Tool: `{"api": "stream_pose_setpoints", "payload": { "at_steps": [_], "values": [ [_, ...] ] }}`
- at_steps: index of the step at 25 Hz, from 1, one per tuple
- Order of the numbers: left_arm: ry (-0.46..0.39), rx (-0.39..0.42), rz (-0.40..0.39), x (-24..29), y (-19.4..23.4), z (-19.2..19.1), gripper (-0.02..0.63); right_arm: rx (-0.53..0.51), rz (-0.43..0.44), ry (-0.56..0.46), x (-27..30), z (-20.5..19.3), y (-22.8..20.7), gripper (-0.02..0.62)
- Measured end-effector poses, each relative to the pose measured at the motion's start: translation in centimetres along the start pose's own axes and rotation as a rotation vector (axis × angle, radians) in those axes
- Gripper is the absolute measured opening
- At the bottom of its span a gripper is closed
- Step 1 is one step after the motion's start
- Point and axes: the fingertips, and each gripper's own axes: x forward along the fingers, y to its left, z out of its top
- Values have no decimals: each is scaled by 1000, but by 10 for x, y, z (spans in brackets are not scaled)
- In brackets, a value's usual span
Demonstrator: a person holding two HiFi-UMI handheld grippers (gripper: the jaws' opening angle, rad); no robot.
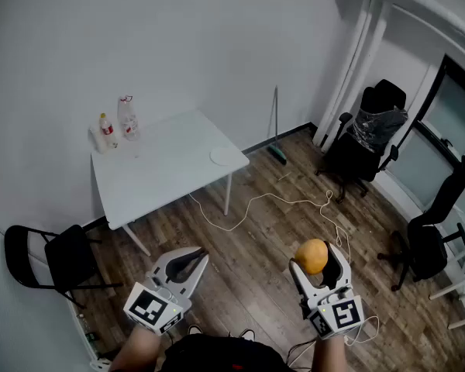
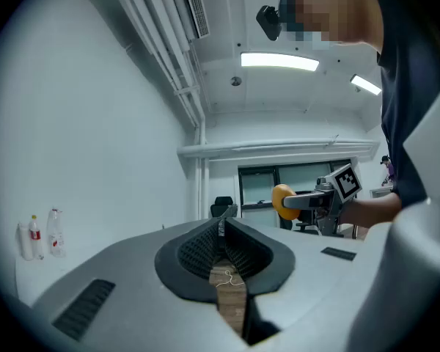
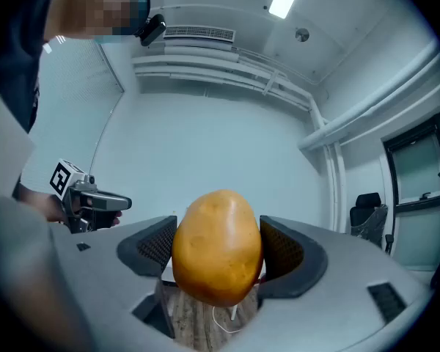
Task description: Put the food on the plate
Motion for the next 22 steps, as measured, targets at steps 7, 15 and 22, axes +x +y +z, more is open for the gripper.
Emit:
{"api": "stream_pose_setpoints", "payload": {
  "at_steps": [7,15,22],
  "values": [
    [7,-4,-3,-2,-3,0,43,4,5,-4,-1,3,4,367],
    [17,-11,1,0,-5,-4,43,11,16,-10,-3,0,3,367],
    [35,-27,40,26,-30,-15,43,41,49,2,-21,-20,-33,367]
  ]
}}
